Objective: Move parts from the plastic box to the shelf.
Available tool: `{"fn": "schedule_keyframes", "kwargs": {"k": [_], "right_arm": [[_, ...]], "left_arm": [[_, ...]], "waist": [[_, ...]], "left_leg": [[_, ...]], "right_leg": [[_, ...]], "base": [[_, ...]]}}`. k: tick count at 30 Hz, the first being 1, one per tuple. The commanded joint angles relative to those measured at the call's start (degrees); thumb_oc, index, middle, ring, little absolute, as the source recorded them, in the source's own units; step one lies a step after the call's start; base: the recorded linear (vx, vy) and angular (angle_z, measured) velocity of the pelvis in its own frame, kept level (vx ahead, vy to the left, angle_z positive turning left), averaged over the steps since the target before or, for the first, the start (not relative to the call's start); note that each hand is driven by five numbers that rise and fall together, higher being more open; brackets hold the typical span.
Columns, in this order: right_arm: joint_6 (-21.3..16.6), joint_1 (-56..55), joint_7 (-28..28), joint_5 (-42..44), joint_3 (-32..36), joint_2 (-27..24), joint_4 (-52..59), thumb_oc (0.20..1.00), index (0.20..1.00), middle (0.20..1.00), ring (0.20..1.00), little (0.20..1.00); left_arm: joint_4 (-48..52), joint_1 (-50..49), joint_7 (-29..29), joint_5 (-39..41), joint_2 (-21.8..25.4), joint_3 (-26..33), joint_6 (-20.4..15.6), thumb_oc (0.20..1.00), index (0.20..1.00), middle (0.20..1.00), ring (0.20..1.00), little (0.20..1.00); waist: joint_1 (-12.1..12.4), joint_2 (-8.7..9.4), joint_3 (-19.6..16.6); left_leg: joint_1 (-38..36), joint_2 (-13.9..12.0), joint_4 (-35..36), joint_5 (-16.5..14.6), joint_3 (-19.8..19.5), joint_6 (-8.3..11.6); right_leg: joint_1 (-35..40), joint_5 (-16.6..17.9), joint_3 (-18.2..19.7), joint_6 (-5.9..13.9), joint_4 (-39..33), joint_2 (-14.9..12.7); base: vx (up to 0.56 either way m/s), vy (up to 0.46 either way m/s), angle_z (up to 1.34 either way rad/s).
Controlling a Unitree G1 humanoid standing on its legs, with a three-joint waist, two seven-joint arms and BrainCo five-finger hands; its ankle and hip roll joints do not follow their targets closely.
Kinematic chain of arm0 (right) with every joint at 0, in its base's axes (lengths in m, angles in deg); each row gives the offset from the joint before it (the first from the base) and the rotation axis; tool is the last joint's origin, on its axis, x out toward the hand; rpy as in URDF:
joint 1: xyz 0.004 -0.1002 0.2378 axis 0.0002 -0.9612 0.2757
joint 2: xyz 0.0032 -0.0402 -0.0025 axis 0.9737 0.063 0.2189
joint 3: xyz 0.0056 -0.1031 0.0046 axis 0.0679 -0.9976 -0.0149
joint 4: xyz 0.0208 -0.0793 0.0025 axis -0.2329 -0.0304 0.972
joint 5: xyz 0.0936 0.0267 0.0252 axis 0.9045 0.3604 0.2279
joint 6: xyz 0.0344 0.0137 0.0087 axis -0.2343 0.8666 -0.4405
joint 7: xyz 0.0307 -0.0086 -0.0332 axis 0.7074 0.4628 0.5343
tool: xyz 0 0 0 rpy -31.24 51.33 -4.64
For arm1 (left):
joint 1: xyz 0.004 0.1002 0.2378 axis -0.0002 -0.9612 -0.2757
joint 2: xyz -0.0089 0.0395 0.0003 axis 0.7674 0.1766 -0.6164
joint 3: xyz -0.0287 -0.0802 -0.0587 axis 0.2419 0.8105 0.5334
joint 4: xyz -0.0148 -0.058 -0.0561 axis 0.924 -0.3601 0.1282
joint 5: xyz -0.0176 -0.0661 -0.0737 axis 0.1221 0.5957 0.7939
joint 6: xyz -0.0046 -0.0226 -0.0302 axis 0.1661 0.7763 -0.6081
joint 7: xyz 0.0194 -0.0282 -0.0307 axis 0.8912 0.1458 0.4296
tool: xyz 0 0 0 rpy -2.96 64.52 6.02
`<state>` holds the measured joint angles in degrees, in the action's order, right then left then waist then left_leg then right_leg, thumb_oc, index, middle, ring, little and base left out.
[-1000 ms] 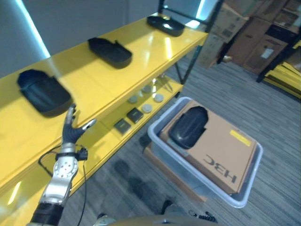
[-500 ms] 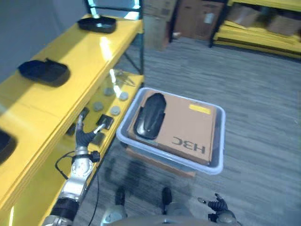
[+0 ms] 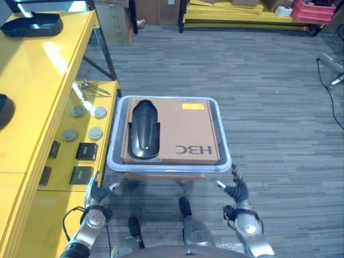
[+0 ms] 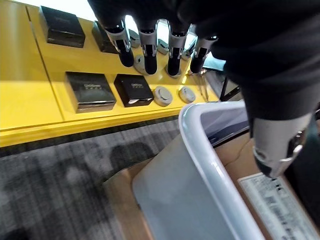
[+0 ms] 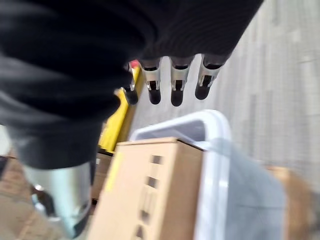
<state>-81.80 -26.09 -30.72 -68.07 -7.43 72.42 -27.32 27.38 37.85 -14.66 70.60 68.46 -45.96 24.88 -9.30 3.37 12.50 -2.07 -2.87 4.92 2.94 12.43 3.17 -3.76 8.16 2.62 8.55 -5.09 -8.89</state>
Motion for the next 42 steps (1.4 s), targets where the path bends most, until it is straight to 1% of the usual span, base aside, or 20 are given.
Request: {"fn": "schedule_keyframes", "kwargs": {"k": [1,3,5,6,10,13,15,19,20,23,32,42], "right_arm": [[-4.18,3.14,-2.97,-2.13,2.14,-4.55,3.91,1.000,1.000,1.000,1.000,1.000],[-3.64,5.86,-4.53,-3.37,2.16,-5.73,3.70,1.000,1.000,1.000,1.000,1.000],[-0.63,14.61,-7.13,-6.52,0.67,-7.73,0.31,1.000,1.000,1.000,1.000,1.000],[-0.67,14.86,-7.19,-6.51,0.60,-7.75,0.13,1.000,1.000,1.000,1.000,1.000],[1.86,26.97,-9.92,-6.17,-1.55,-9.32,-4.90,1.000,1.000,1.000,1.000,1.000],[4.01,36.21,-11.73,-6.65,-3.63,-10.62,-12.16,1.000,1.000,1.000,1.000,1.000],[4.61,41.83,-13.45,-3.57,-4.27,-9.41,-16.98,1.000,1.000,1.000,1.000,1.000],[5.22,43.11,-14.01,-3.55,-4.85,-8.76,-17.73,1.000,1.000,1.000,1.000,1.000],[6.14,43.91,-14.20,-4.28,-5.15,-8.49,-18.57,1.000,1.000,1.000,1.000,1.000],[6.31,44.77,-13.89,-3.86,-5.84,-8.04,-20.09,1.000,1.000,1.000,1.000,1.000],[7.09,50.92,-10.34,-2.96,-10.35,-8.57,-27.61,1.000,1.000,1.000,1.000,1.000],[6.81,53.78,-10.78,-3.97,-11.74,-7.32,-27.14,1.000,1.000,1.000,1.000,1.000]], "left_arm": [[-4.14,2.80,1.38,-1.88,-0.41,-0.97,-1.21,1.000,1.000,1.000,1.000,1.000],[-5.86,2.62,0.82,-1.67,-0.92,-1.71,-1.07,1.000,1.000,1.000,1.000,1.000],[-8.53,2.88,0.03,-0.44,-1.62,-1.98,-0.91,1.000,1.000,1.000,1.000,1.000],[-8.63,3.03,0.04,-0.44,-1.65,-1.90,-0.95,1.000,1.000,1.000,1.000,1.000],[-10.16,4.30,0.38,0.60,-1.31,-3.17,-0.76,1.000,1.000,1.000,1.000,1.000],[-11.86,4.44,0.10,1.60,-1.35,-4.44,-0.80,1.000,1.000,1.000,1.000,1.000],[-13.81,4.73,-0.05,3.07,-2.09,-5.35,-0.37,1.000,1.000,1.000,1.000,1.000],[-16.06,4.82,-0.23,5.02,-3.23,-4.81,0.34,1.000,1.000,1.000,1.000,1.000],[-16.80,4.80,-0.14,6.10,-4.12,-4.67,0.71,1.000,1.000,1.000,1.000,1.000],[-17.31,5.02,-0.16,6.42,-4.79,-5.05,0.74,1.000,1.000,1.000,1.000,1.000],[-13.93,6.33,-1.43,7.44,-4.13,-7.43,-0.13,1.000,1.000,1.000,1.000,1.000],[-15.76,6.97,-1.81,8.11,-4.51,-7.89,0.31,1.000,1.000,1.000,1.000,1.000]], "waist": [[1.71,-1.70,-0.70],[2.33,-1.95,-0.89],[3.81,-2.45,-0.75],[3.71,-2.47,-0.67],[6.08,-2.95,1.59],[7.69,-3.42,2.63],[8.56,-3.84,3.39],[9.01,-3.99,3.62],[9.40,-3.97,3.85],[9.87,-4.06,4.14],[11.77,-4.14,5.53],[12.91,-3.91,6.04]], "left_leg": [[-0.19,-1.90,0.08,-2.25,-0.82,0.08],[0.09,-1.84,0.08,-2.22,-1.31,0.13],[1.11,-1.83,0.08,-1.73,-2.34,0.30],[1.15,-1.84,0.08,-1.72,-2.40,0.30],[4.84,-1.63,0.08,-0.29,-4.45,0.57],[7.15,-1.48,0.08,0.58,-5.32,0.77],[8.89,-1.42,0.08,1.30,-5.99,1.00],[9.66,-1.44,0.08,1.56,-6.38,1.04],[10.31,-1.35,0.08,1.67,-6.78,1.07],[11.13,-1.22,0.08,1.87,-7.49,1.14],[13.15,-0.62,0.08,2.54,-9.15,1.14],[14.01,-0.47,0.08,2.87,-10.26,1.18]], "right_leg": [[0.66,-2.89,-2.70,2.76,0.88,-0.92],[0.94,-2.92,-3.51,2.71,0.53,-1.14],[0.95,-2.89,-4.86,2.58,0.25,-1.36],[0.94,-2.90,-4.91,2.58,0.26,-1.35],[-1.11,-2.24,-6.13,2.21,0.17,-1.46],[-2.72,-1.55,-7.02,2.08,0.09,-1.66],[-4.13,-1.19,-7.39,1.93,0.09,-1.54],[-4.64,-1.23,-7.60,1.86,0.09,-1.45],[-4.83,-1.33,-7.96,1.82,0.09,-1.43],[-5.23,-1.27,-8.32,1.82,0.09,-1.56],[-6.43,-0.69,-9.53,2.00,0.09,-1.80],[-6.48,-0.87,-10.35,1.90,0.09,-1.92]], "base": [[0.05,-0.011,0.00],[0.03,-0.025,0.12],[0.00,-0.042,0.26],[-0.04,-0.039,0.33],[-0.11,-0.040,0.30],[-0.06,-0.022,0.33],[-0.03,-0.010,0.18],[0.01,-0.006,0.13],[0.00,0.000,0.00],[0.00,-0.004,0.03],[-0.01,-0.006,0.09],[0.00,0.003,0.06]]}}
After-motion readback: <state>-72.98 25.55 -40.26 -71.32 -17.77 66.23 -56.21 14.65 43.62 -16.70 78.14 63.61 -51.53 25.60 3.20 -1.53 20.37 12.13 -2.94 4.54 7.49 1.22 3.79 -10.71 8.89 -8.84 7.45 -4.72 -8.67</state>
